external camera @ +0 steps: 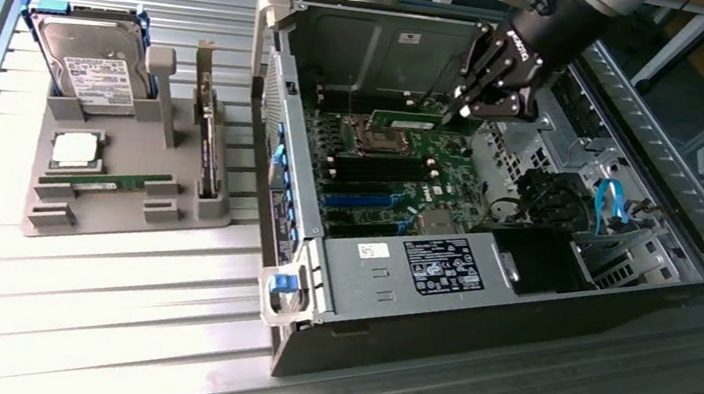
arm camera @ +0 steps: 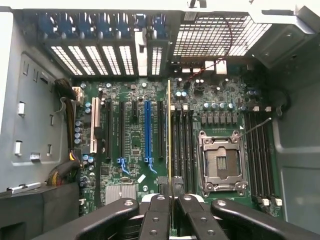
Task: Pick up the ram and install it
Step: 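Insert the ram into the slot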
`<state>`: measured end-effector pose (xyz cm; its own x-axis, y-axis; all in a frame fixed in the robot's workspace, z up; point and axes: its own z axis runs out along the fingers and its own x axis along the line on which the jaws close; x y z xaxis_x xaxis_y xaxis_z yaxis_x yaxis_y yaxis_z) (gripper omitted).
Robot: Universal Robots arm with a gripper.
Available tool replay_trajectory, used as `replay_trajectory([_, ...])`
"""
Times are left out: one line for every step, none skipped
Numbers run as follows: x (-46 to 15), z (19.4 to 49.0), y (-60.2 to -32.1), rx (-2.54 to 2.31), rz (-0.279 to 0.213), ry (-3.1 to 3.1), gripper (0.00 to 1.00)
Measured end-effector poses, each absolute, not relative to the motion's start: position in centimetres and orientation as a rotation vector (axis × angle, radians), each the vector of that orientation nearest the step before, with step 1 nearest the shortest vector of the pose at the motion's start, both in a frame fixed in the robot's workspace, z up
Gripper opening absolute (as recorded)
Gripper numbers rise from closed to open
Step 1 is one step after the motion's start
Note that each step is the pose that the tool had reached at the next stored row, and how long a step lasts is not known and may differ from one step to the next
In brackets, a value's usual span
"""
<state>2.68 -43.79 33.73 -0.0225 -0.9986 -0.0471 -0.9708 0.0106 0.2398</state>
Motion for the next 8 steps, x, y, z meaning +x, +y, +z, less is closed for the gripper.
replay_trajectory([2.7, 33.5, -43.8, 2.096, -0.31, -2.132, 0.12])
replay_trajectory([2.7, 33.1, -43.8, 2.096, -0.31, -2.132, 0.12])
replay_trajectory([2.7, 32.9, -43.8, 2.096, -0.31, -2.132, 0.12])
replay_trajectory([2.7, 32.6, -43.8, 2.096, -0.31, -2.132, 0.12])
replay_trajectory([2.7, 32.4, -43.8, 2.096, -0.31, -2.132, 0.12])
replay_trajectory([2.7, 32.0, -43.8, 2.096, -0.31, -2.132, 0.12])
replay_trajectory([2.7, 31.7, -43.8, 2.096, -0.31, -2.132, 0.12])
replay_trajectory([2.7, 31.3, -43.8, 2.096, -0.31, -2.132, 0.12])
